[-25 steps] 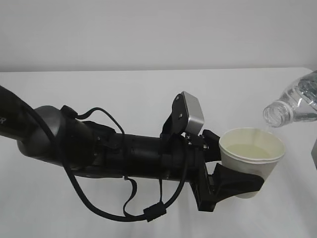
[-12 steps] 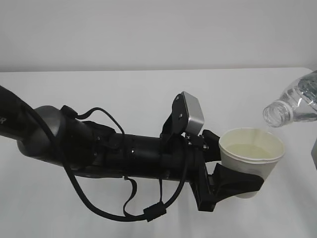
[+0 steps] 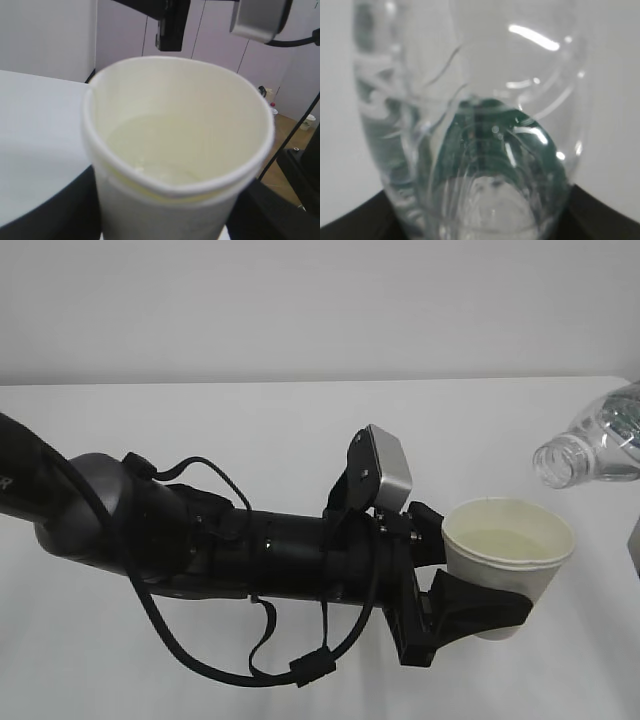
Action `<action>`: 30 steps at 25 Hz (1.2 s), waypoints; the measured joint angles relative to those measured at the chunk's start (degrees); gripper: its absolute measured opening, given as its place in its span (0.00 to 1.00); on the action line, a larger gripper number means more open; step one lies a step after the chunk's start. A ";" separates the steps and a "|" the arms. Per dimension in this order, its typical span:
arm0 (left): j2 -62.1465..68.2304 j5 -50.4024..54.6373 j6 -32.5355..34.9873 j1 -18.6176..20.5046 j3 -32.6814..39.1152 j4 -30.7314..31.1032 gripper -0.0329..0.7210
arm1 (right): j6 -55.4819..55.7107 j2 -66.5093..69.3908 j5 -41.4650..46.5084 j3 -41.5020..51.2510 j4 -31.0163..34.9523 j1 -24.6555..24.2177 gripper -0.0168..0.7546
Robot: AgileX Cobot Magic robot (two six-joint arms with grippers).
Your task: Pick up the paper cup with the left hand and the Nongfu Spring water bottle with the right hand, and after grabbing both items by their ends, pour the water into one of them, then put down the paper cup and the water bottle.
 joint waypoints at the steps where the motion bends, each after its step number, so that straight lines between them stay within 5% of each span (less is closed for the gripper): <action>1: 0.00 0.00 0.00 0.00 0.00 0.00 0.68 | 0.72 0.00 0.00 0.00 -0.04 0.00 0.60; 30: 0.00 3.13 0.00 0.00 0.00 -2.35 0.68 | 32.17 0.00 -1.33 0.00 -0.03 0.00 0.60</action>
